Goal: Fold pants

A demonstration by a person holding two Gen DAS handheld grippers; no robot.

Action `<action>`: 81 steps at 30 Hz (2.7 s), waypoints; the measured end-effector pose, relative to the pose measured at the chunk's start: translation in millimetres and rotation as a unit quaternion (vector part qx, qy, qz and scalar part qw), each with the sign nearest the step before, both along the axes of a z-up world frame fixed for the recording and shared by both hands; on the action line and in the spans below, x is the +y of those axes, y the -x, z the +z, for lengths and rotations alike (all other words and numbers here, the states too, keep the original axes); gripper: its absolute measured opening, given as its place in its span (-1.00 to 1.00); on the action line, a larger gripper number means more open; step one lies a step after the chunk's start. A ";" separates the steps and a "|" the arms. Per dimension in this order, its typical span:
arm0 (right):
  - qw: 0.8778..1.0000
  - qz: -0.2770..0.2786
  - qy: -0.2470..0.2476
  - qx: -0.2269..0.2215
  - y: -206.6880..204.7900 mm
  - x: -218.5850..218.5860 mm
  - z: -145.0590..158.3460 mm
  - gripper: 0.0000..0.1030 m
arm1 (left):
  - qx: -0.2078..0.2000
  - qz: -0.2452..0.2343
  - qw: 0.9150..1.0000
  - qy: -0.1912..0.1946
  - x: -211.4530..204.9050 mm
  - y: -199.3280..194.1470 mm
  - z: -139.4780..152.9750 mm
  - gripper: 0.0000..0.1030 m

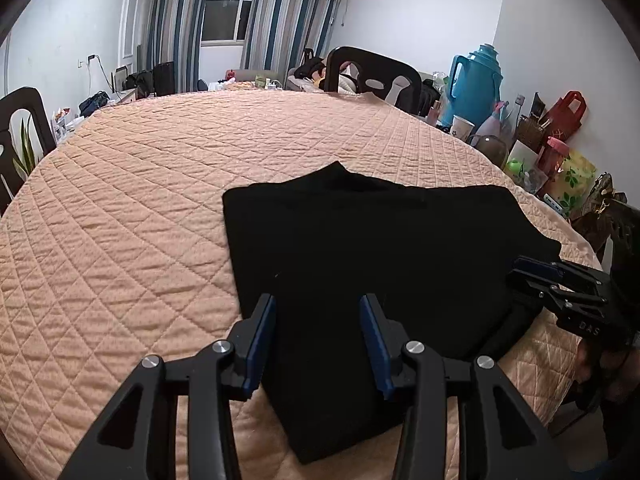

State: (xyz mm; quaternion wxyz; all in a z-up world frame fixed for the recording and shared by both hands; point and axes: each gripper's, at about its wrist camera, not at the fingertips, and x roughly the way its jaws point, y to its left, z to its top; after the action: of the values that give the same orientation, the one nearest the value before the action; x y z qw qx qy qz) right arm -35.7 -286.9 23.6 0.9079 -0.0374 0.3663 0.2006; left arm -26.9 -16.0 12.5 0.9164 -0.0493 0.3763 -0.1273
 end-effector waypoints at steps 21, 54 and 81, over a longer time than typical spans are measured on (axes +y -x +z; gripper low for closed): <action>0.994 -0.102 -0.050 0.006 18.9 -62.6 2.7 -0.31 | 0.008 0.004 1.000 0.002 4.7 -2.2 -2.2 -0.10; 0.931 -0.274 -0.238 0.046 -35.4 -144.7 5.6 -0.51 | 0.001 -0.003 1.000 0.010 2.1 -3.8 -6.0 -0.03; 0.976 0.115 -0.165 0.087 -44.8 122.4 15.1 -0.57 | 0.007 0.106 0.993 0.048 84.2 14.2 -18.7 -0.03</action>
State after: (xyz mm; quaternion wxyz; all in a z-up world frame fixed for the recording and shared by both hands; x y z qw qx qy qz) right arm 9.0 -164.5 38.6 0.8371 0.0889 0.3986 0.3639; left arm -41.1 68.2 -6.2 0.9185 -0.1338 0.3691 -0.0473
